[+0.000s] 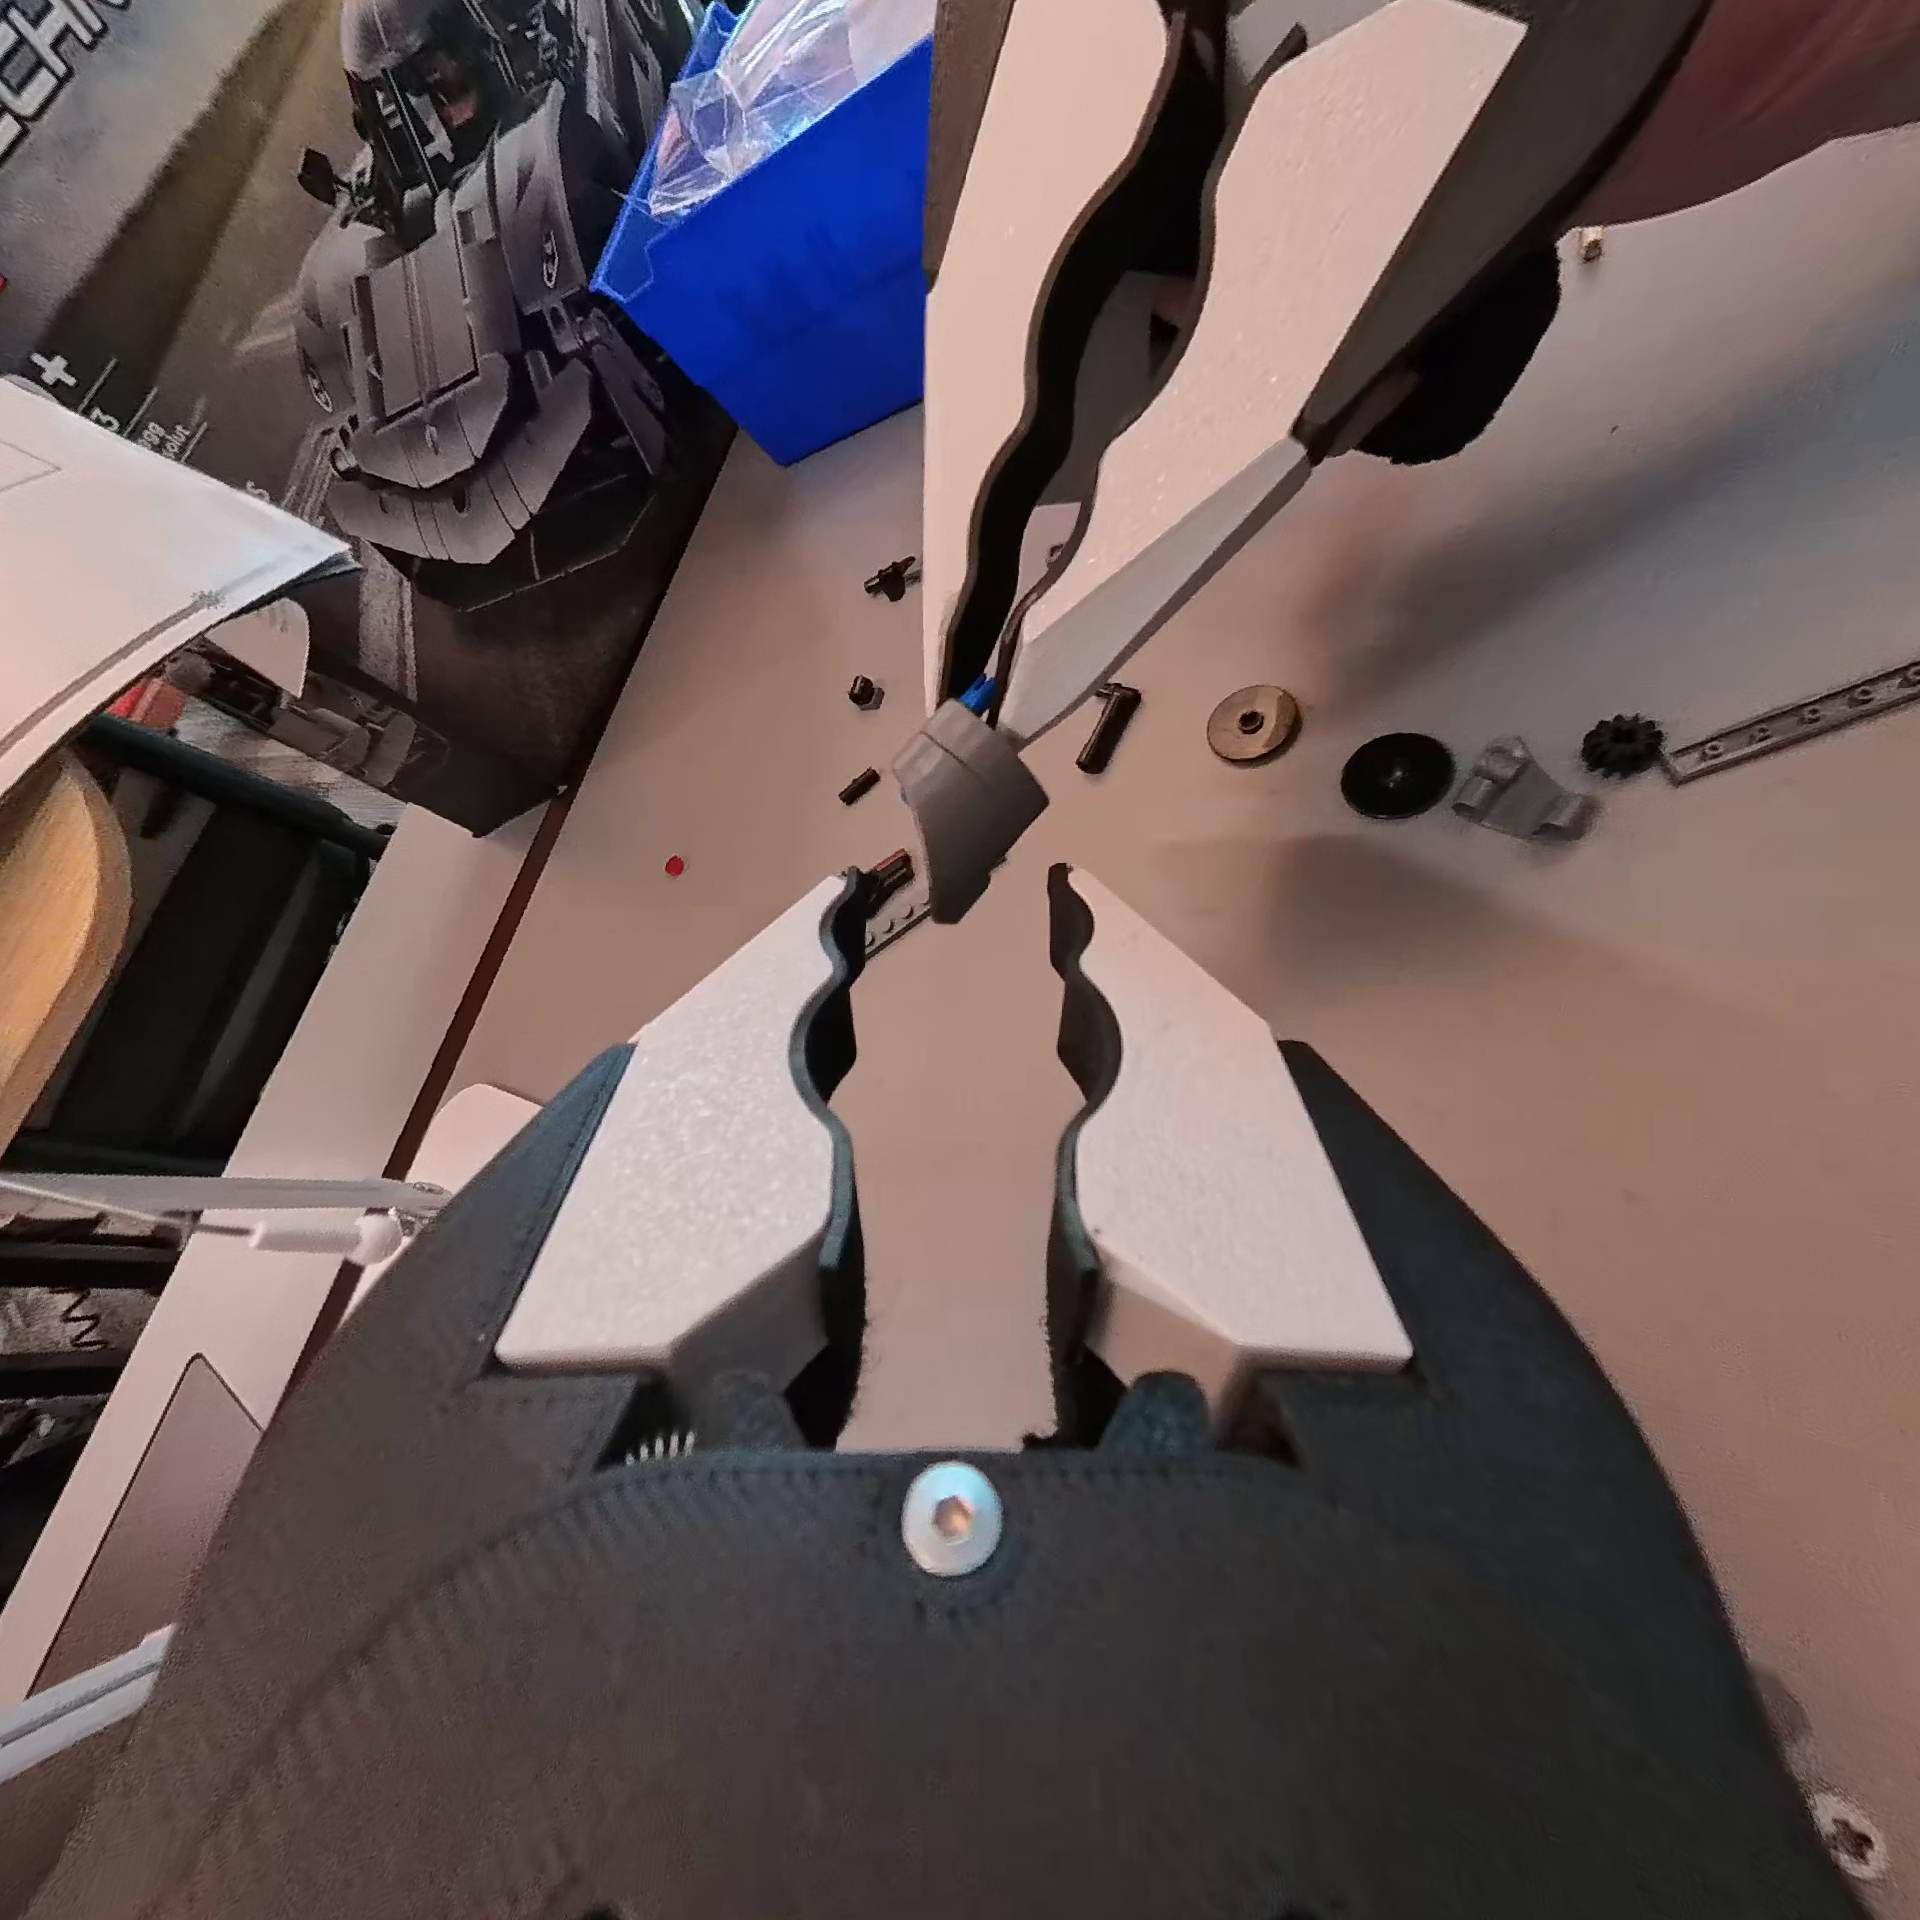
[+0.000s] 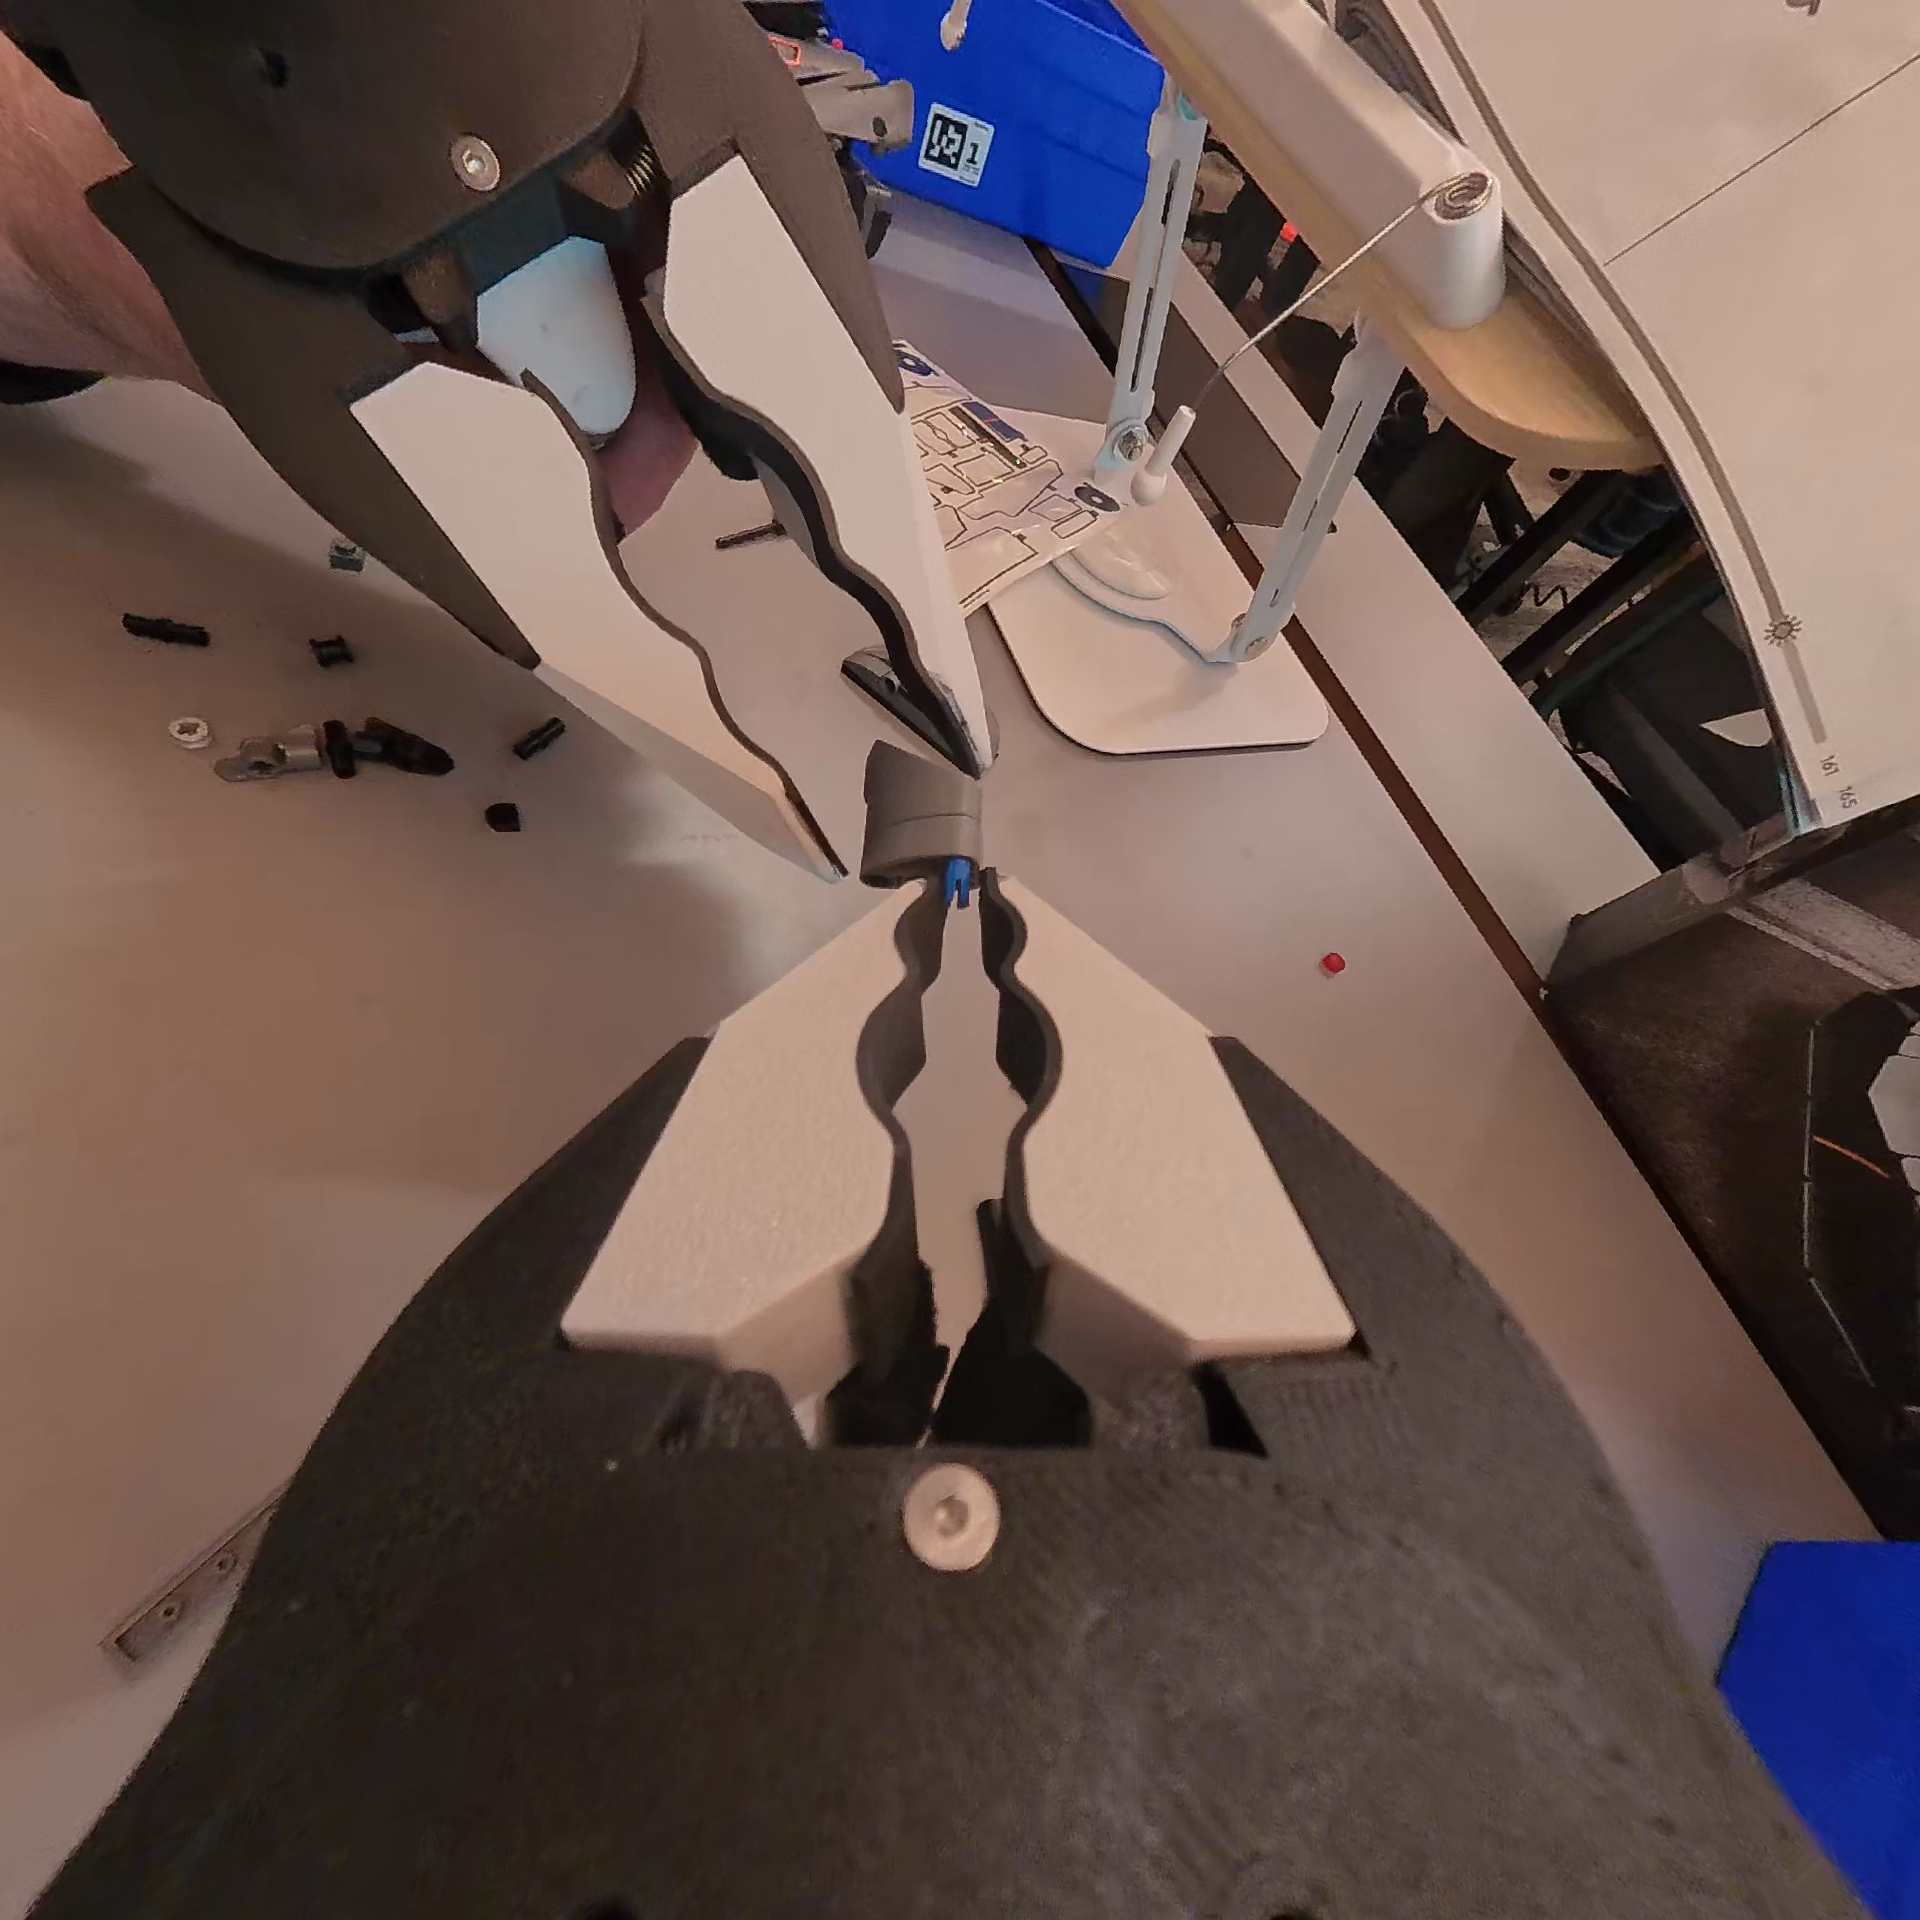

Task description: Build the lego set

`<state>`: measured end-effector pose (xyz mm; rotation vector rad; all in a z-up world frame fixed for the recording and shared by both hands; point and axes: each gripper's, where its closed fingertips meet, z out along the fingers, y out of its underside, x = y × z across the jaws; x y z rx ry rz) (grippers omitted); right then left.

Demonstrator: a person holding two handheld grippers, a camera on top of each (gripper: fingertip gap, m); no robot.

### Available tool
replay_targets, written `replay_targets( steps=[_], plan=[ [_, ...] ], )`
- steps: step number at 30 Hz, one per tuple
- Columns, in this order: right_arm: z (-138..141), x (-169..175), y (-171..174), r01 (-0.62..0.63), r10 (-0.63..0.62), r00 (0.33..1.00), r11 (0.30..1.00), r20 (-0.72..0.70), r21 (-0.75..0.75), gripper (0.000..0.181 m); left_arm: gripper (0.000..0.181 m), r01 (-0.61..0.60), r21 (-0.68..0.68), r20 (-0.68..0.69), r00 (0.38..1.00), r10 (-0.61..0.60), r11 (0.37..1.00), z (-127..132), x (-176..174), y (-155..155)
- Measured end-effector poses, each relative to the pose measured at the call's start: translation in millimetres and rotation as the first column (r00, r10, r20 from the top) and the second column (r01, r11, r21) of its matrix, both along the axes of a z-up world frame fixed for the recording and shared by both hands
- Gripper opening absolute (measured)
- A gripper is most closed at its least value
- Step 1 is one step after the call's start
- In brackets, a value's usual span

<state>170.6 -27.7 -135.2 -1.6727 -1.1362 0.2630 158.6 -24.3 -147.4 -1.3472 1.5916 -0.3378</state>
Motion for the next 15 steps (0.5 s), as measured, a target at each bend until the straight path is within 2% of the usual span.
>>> replay_targets(
  steps=[2,6,15],
  plan=[
    [-0.3,-0.6,-0.4,-0.003,0.003,1.0,1.0,0.003,0.001,0.005,0.031,0.005,0.004,0.0,1.0,-0.005,1.0,-0.5,1.4,-1.5],
    [-1.8,-1.9,-1.4,-0.01,0.01,1.0,1.0,0.014,0.002,0.005,0.014,0.013,0.032,-0.005,1.0,-0.013,0.999,-1.1,2.5,-3.1],
    [-2.0,-2.4,-2.0,-0.015,0.015,1.0,1.0,0.013,0.0,0.006,0.012,0.019,0.023,-0.018,1.0,-0.019,1.0,-2.6,1.1,-3.5]
  ],
)
